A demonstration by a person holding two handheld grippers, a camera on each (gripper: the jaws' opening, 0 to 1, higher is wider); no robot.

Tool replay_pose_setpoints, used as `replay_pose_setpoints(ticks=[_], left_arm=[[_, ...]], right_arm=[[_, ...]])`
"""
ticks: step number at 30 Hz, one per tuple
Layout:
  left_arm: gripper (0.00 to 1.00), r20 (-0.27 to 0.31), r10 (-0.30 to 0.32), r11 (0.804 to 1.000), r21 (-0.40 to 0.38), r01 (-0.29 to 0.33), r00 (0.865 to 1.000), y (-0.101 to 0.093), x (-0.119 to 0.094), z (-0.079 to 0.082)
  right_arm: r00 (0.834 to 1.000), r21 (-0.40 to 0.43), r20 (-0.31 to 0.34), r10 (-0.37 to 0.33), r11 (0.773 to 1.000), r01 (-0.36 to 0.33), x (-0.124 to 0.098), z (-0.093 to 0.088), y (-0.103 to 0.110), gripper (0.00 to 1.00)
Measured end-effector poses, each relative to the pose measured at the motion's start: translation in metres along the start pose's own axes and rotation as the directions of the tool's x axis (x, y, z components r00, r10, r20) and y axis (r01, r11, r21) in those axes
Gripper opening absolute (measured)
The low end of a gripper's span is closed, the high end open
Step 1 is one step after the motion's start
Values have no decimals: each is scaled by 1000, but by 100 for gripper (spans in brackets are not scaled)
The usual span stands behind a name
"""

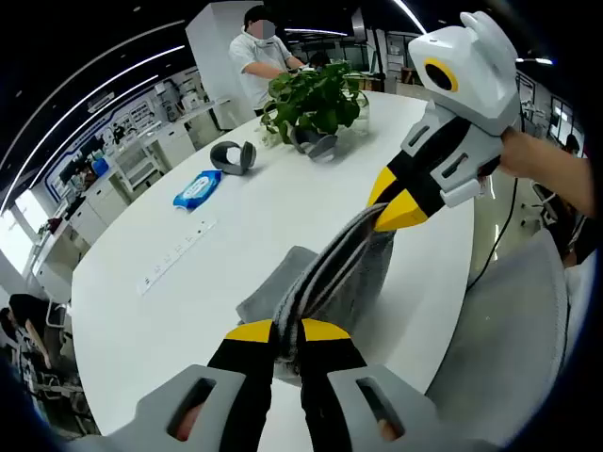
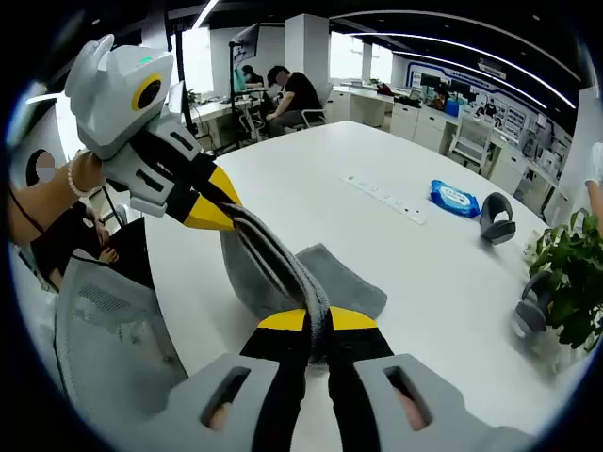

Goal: Fold the towel on the table until its edges align and the towel forms a compact rectangular stack.

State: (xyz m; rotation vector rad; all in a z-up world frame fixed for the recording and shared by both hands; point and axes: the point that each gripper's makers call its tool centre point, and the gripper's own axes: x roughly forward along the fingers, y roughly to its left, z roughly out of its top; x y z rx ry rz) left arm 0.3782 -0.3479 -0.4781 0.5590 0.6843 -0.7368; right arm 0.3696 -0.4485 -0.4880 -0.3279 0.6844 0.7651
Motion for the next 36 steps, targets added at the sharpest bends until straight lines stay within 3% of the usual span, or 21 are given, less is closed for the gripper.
replay_pose_setpoints(ticks=[5, 7, 13, 17, 20, 25, 30, 36], left_arm=[[9, -45, -32, 998, -54, 30, 998, 6, 26, -12], [9, -38, -33, 996, -83, 30, 999, 10, 34, -15], [9, -5, -8, 989, -147, 8, 1000, 20, 56, -15], [9, -12, 18, 984, -176, -20, 1000, 24, 75, -25], [9, -13, 67, 982, -178, -69, 998, 31, 89, -33], [9, 1, 90, 981, -175, -89, 996, 35, 108, -45], [9, 43, 131, 970, -213, -119, 990, 35, 114, -48], [9, 45, 135, 961, -250, -120, 990, 43, 122, -46]], right_arm=[[1000, 30, -31, 5, 1000, -4, 26, -12, -13, 4], [999, 36, -35, 3, 999, -2, 35, -15, -17, 4], [997, 22, -68, -47, 999, 49, 59, -21, -33, 5], [994, 53, -81, -80, 995, 84, 74, -28, -38, 5], [990, 30, -86, -111, 993, 114, 88, -33, -40, 5], [983, 22, -117, -138, 990, 142, 104, -43, -43, 6], [979, 37, -114, -169, 984, 174, 112, -51, -47, 8], [976, -6, -124, -178, 984, 178, 121, -53, -52, 7]])
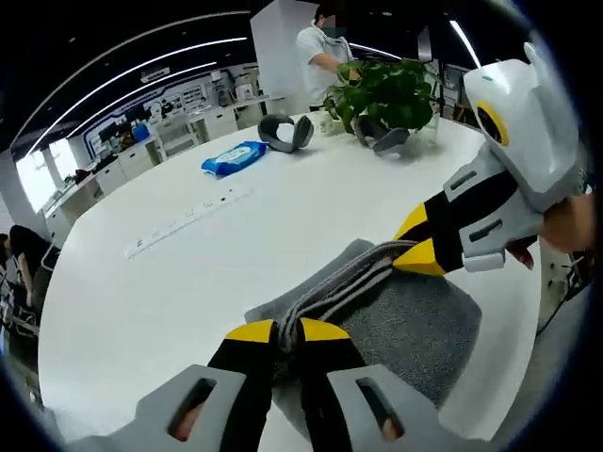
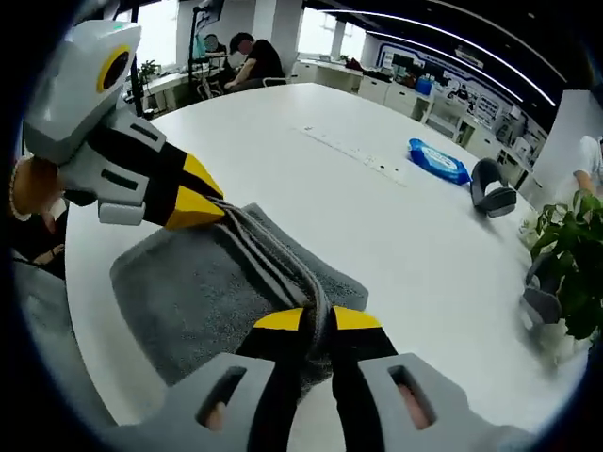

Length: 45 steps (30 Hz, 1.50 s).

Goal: Fold the towel on the table until its edges align and the towel forms a compact rectangular stack.

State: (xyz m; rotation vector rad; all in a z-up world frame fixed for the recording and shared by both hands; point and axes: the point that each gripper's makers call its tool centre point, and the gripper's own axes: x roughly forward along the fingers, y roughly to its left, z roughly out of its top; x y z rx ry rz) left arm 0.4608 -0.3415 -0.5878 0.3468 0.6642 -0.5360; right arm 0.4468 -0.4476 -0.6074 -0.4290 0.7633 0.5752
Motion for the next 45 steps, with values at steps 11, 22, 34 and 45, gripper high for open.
replay_pose_setpoints(ticks=[11, 22, 34, 45], left_arm=[[9, -28, 6, 1000, 23, -6, 1000, 5, 30, -10], [9, -19, -16, 1000, 14, 17, 1000, 4, 43, -24], [13, 109, -22, 986, -160, 39, 994, 21, 5, 0], [26, 198, -63, 982, -162, 96, 978, -1, -56, -14]], right_arm=[[1000, -4, 3, -28, 1000, 28, 21, -7, -8, 9], [1000, 111, 30, 1, 994, -5, 32, -14, -11, 10], [989, 201, 148, 25, 978, -55, 4, 3, -18, 20], [981, 240, 193, 35, 967, -82, -42, -12, 3, 24]])
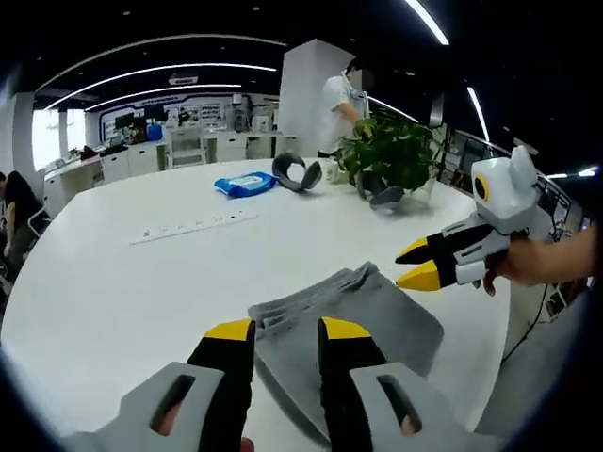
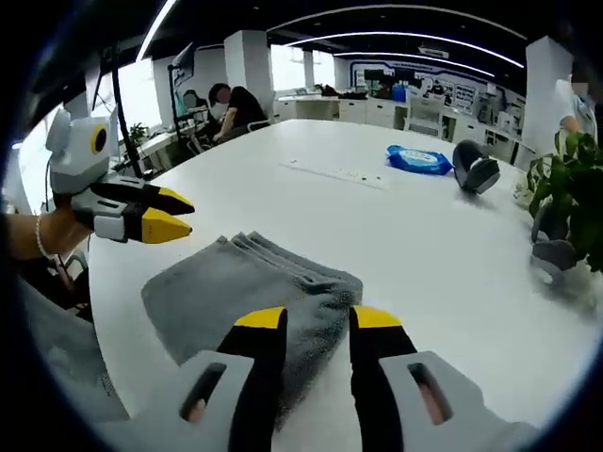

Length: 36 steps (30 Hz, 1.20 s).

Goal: Fold the towel on the table until its edges align and the towel forms a compact rectangular stack.

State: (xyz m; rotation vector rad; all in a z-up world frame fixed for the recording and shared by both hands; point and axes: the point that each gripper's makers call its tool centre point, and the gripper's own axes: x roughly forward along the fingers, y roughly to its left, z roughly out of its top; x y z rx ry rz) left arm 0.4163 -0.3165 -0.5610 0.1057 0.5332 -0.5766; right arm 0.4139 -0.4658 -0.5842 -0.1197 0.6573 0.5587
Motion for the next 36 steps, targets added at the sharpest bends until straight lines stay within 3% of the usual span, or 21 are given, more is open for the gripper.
replay_pose_setpoints(ticks=[6, 13, 19, 25, 36], left_arm=[[24, -43, -50, 996, 69, 53, 998, -32, -10, -20], [22, -107, -63, 993, 89, 73, 992, -50, -8, -43], [22, -186, -48, 996, 68, 62, 981, -47, 0, -66], [22, -215, -42, 996, 67, 58, 976, -46, 11, -77], [20, -223, -31, 998, 54, 44, 974, -34, 29, -73]], right_arm=[[997, 22, -61, 52, 998, -51, -5, -23, 29, 23], [993, 88, -113, 41, 996, -31, -8, -48, 35, 21], [989, 87, -136, 55, 995, -43, 2, -57, 37, 20], [986, 48, -163, 29, 999, -21, 13, -61, 39, 17], [981, 13, -195, -12, 1000, 15, 31, -54, 30, 13]])
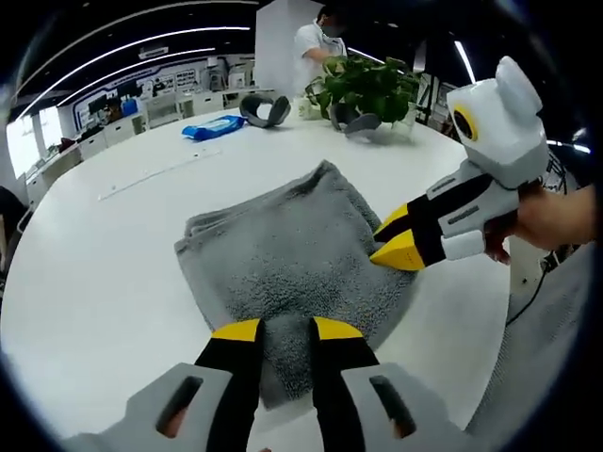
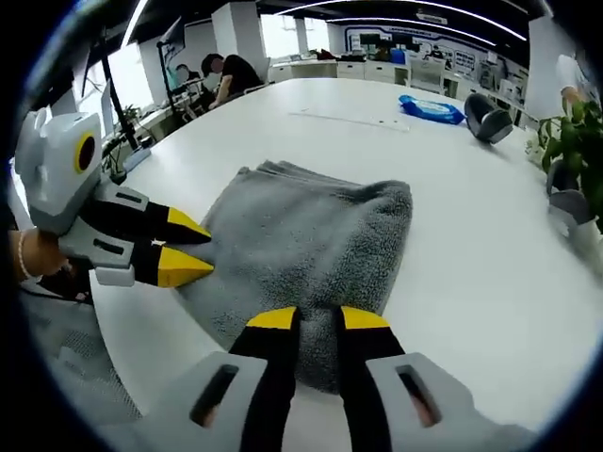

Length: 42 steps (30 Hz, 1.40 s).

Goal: Fold the towel on the table until its edges align and the towel forms a compact rectangular stack.

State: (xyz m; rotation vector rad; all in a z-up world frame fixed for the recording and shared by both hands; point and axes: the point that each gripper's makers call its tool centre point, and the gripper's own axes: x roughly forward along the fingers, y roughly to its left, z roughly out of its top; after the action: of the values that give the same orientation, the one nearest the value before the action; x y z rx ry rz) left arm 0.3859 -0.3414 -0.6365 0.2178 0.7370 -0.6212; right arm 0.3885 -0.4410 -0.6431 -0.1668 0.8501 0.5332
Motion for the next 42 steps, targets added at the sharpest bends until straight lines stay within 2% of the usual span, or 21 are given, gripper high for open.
replay_pose_setpoints(ticks=[5, 14, 22, 24, 27, 29, 32, 35, 36, 37, 39, 42], left_arm=[[19, 4, 16, 999, 46, -16, 1000, 8, 9, 6], [18, -16, 29, 998, 61, -28, 999, 24, 22, 19], [17, -25, 38, 997, 63, -36, 999, 35, 31, 26], [17, -30, 36, 998, 53, -34, 999, 34, 30, 25], [17, -40, 52, 999, -8, -52, 998, 35, 26, 26], [17, -45, 57, 998, -14, -58, 997, 34, 23, 28], [18, -21, 68, 998, -14, -69, 997, 33, 12, 35], [20, 17, 61, 996, -66, -60, 998, 34, 2, 40], [21, 30, 63, 995, -84, -60, 998, 34, -2, 43], [22, 63, 58, 994, -97, -51, 996, 32, -10, 48], [26, 111, 54, 993, -113, -41, 992, 29, -23, 53], [35, 164, 53, 994, -100, -37, 985, 24, -43, 56]], right_arm=[[1000, -25, 5, -20, 999, 21, 9, 10, -7, 13], [1000, -46, -3, -23, 999, 23, 25, 29, -19, 13], [999, -44, -4, -32, 999, 32, 30, 36, -23, 13], [999, -43, -4, -35, 998, 35, 30, 36, -23, 13], [999, -46, 3, -38, 998, 38, 27, 36, -22, 14], [999, -37, 8, -38, 999, 38, 22, 38, -23, 14], [999, -23, 25, -42, 999, 42, 12, 45, -24, 16], [991, -42, 128, -38, 998, 44, -5, 64, -19, 18], [989, -40, 146, -30, 999, 37, -10, 67, -17, 21], [985, -38, 173, -24, 999, 31, -18, 71, -14, 23], [977, -34, 211, 12, 999, -5, -31, 74, -6, 27], [968, -36, 250, 4, 999, 5, -50, 72, -4, 30]])
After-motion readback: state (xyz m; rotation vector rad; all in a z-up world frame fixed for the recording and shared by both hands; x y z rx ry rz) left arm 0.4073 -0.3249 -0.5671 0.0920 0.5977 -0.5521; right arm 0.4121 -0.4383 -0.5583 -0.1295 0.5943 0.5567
